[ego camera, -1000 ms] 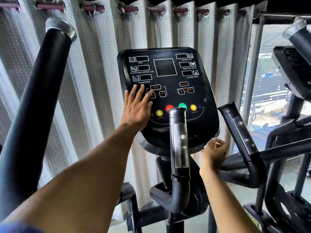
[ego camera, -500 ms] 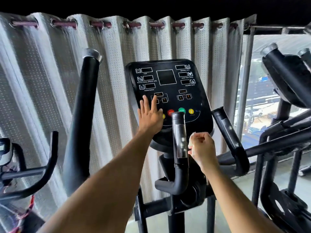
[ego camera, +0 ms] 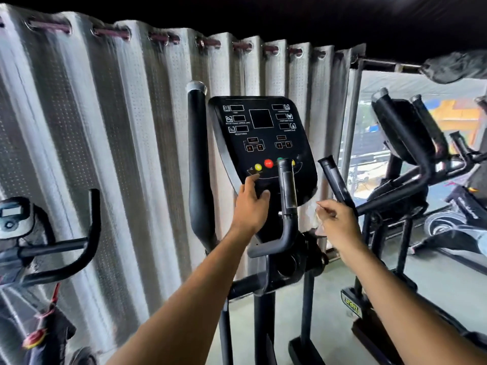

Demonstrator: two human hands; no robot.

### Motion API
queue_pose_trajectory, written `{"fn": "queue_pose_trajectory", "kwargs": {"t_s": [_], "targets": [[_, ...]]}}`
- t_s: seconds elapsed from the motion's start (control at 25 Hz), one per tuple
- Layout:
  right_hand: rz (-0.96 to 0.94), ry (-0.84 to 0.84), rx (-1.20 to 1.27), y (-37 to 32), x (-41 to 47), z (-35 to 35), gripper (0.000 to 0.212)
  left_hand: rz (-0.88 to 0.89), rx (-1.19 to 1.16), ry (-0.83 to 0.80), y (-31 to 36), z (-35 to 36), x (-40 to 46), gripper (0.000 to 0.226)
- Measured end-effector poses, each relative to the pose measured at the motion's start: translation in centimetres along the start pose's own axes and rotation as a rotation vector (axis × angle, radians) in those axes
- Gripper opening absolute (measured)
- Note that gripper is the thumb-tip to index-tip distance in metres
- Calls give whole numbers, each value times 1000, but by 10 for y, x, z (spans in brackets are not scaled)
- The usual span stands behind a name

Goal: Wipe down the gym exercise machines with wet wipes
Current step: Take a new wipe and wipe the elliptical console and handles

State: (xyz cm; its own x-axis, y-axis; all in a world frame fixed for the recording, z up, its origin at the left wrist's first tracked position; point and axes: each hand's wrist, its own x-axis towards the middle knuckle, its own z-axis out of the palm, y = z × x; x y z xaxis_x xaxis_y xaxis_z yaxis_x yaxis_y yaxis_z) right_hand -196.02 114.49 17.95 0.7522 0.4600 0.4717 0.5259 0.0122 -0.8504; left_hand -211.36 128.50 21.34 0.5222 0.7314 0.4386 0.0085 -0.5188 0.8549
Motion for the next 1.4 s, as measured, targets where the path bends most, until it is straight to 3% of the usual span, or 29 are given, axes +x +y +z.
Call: {"fn": "queue_pose_trajectory", "kwargs": {"t_s": [0.32, 0.56, 0.76, 1.0, 1.2, 1.4], "targets": [[-26, -69, -114, -2, -78, -68, 17, -72, -16, -98, 13, 10, -84, 30], [34, 19, -231, 18, -162, -198, 15, -105, -83, -310, 31, 111, -168, 16], [222, 215, -406, 38, -270, -357, 19, -41, -152, -599, 85, 243, -269, 16], [394, 504, -622, 6, -406, -506, 13, 73, -304, -978, 170, 373, -410, 16], [584, 866, -711, -34, -540, -578, 7, 197, -397, -1351, 239, 443, -537, 5], [809, 1138, -768, -74, -662, -590, 3, 295, -482, -1668, 266, 469, -667, 24]]}}
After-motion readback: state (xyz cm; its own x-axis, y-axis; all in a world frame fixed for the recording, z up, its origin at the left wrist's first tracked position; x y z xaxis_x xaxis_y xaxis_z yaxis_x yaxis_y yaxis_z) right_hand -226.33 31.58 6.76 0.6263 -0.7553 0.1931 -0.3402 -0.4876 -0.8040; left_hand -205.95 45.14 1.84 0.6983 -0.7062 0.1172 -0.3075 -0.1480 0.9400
